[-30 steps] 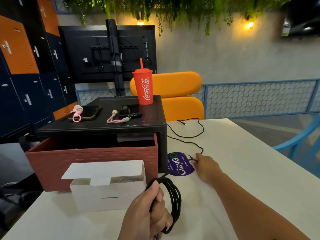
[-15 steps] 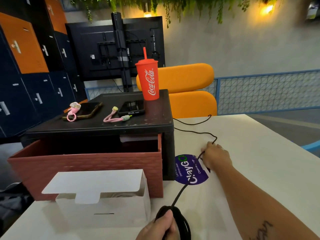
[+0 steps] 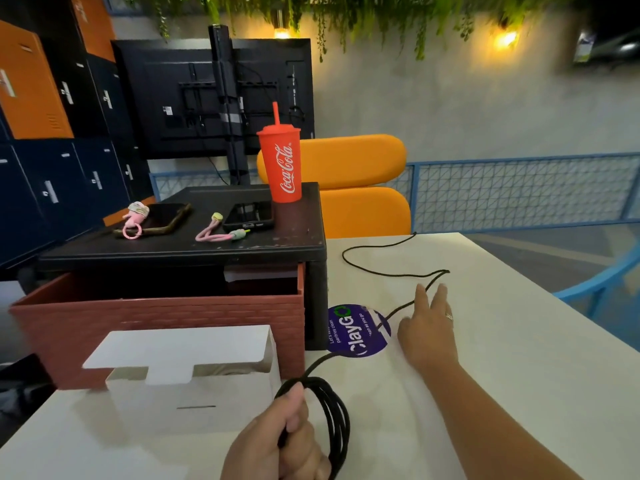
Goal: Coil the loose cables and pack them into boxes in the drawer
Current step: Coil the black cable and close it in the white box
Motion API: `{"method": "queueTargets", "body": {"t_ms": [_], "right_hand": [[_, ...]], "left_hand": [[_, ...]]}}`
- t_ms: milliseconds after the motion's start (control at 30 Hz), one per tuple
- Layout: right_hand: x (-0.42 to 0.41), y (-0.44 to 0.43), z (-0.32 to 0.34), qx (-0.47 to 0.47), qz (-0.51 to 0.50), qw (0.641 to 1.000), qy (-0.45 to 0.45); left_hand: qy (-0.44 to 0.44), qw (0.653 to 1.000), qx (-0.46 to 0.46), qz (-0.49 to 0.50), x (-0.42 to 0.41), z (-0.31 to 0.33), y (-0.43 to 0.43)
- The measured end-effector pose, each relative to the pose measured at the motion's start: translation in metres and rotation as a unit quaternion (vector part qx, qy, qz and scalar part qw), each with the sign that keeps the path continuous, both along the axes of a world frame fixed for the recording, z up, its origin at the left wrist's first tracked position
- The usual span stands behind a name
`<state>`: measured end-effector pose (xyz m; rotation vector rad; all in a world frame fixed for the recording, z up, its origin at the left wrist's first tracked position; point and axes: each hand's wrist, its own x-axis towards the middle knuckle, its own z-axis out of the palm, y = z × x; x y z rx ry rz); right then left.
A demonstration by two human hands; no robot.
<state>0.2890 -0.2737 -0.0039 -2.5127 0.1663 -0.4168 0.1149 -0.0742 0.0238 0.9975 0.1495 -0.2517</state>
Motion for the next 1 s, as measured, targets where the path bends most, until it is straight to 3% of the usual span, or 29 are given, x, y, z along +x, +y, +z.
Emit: {"method": "queueTargets", "body": {"t_ms": [133,300,367,467,567,633,667,767,867,1000], "right_hand": [[-0.054,0.004,0.001,0.006,0.042,0.998,-0.049],[-0.117,0.030,0.006,-0.017,0.213,0.956,-0.203],[-0.130,0.039,0.008,0.028,0.257,0.937,-0.234],[-0.148,0.047,0.021,0.188,0.273,0.924,-0.189],[-0.158,0.054,0.023,0.282,0.345,0.891,-0.092],[-0.159,0.058,0.024,0.280,0.364,0.885,-0.077],[-0.159,0.059,0.026,0.276,0.369,0.884,-0.079],[-0.158,0.058,0.030,0.267,0.399,0.875,-0.070],[-0.162,0.058,0.036,0.239,0.415,0.878,-0.010],[-0.169,0.065,0.045,0.097,0.407,0.907,0.047]], "left_hand": [[-0.019,0.997,0.008,0.073,-0.013,0.019,-0.018],[-0.061,0.997,0.044,0.030,-0.020,0.021,-0.019],[-0.075,0.996,0.043,0.009,-0.024,0.023,-0.019],[-0.103,0.994,-0.021,-0.033,-0.031,0.027,-0.013],[-0.162,0.959,-0.187,-0.138,-0.024,0.022,-0.002],[-0.233,0.935,-0.217,-0.155,-0.024,0.023,0.002],[-0.232,0.947,-0.195,-0.110,-0.028,0.024,0.004],[-0.245,0.939,-0.213,-0.116,-0.031,0.024,0.006],[-0.262,0.937,-0.222,-0.063,-0.032,0.021,0.007],[-0.296,0.936,-0.193,0.003,-0.032,0.029,0.017]]}}
